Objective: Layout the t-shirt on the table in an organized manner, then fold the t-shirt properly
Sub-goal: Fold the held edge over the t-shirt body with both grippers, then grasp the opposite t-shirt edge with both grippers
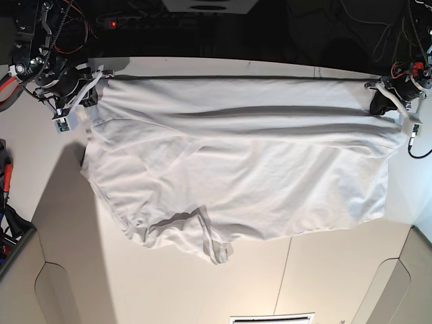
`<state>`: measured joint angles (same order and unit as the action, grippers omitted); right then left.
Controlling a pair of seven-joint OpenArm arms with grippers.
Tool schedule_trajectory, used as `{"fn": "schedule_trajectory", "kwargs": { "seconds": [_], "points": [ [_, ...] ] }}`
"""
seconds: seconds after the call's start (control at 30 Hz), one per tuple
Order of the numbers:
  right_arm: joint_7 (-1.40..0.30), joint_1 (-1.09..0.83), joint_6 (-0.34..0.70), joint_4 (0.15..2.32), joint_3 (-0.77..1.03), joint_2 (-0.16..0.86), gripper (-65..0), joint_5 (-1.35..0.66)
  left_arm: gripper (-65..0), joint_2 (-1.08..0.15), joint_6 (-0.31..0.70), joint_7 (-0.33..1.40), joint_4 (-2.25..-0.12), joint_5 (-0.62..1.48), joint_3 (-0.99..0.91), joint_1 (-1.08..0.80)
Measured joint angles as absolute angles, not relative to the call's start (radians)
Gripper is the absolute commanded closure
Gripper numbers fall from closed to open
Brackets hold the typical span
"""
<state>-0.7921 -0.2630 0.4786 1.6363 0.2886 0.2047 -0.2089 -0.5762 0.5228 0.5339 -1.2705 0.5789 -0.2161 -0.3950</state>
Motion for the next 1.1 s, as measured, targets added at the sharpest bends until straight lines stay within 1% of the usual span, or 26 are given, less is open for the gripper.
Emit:
{"fn": "schedule_trajectory", "kwargs": {
  "seconds": [0.3,0.43,0.57,0.67,0.8,0.83,0.9,0.93,0.97,1.0,1.03,1.07,1.1],
  "points": [
    [-0.841,-0.278,0.478,1.64,0.289,0.205,0.0,-0.24,0.0,-0.576,0.532,0.609,-1.303,0.591,-0.255,-0.418],
    [-0.833,-0.308,0.477,1.648,0.289,0.205,0.0,-0.248,0.0,-0.57,0.532,0.628,-1.31,0.59,-0.278,-0.419],
    [-0.855,-0.308,0.478,1.666,0.293,0.205,0.0,-0.276,0.0,-0.561,0.523,0.703,-1.356,0.619,-0.342,-0.435],
    [-0.877,-0.317,0.476,1.738,0.301,0.204,0.0,-0.27,0.0,-0.553,0.554,0.773,-1.428,0.64,-0.425,-0.453],
    [-0.873,-0.312,0.472,1.89,0.349,0.205,0.0,-0.271,0.0,-0.554,0.638,0.773,-1.567,0.749,-0.554,-0.44],
    [-0.865,-0.31,0.472,1.927,0.36,0.205,0.0,-0.274,-3.1,-0.556,0.638,0.762,-1.6,0.762,-0.581,-0.426],
    [-0.833,-0.307,0.437,1.993,0.383,0.205,0.0,-0.27,-16.1,-0.56,0.64,0.767,-1.645,0.777,-0.622,-0.397],
    [-0.822,-0.299,0.411,2.025,0.395,0.205,0.0,-0.27,-21.4,-0.559,0.639,0.763,-1.662,0.79,-0.639,-0.387],
    [-0.807,-0.287,0.393,2.051,0.406,0.205,0.0,-0.272,-24.4,-0.559,0.64,0.763,-1.673,0.801,-0.652,-0.382],
    [-0.801,-0.263,0.381,2.069,0.416,0.205,0.0,-0.271,-24.7,-0.559,0.641,0.768,-1.676,0.802,-0.662,-0.376],
    [-0.789,-0.228,0.382,2.073,0.42,0.205,-7.3,-0.262,-24.7,-0.558,0.638,0.774,-1.675,0.794,-0.665,-0.367],
    [-0.767,-0.187,0.384,2.067,0.421,0.205,-17.7,-0.239,-24.7,-0.556,0.636,0.775,-1.674,0.794,-0.665,-0.358],
    [-0.724,-0.148,0.393,2.053,0.419,0.205,-25.1,-0.208,-24.7,-0.554,0.637,0.774,-1.674,0.801,-0.664,-0.352]
  ]
}}
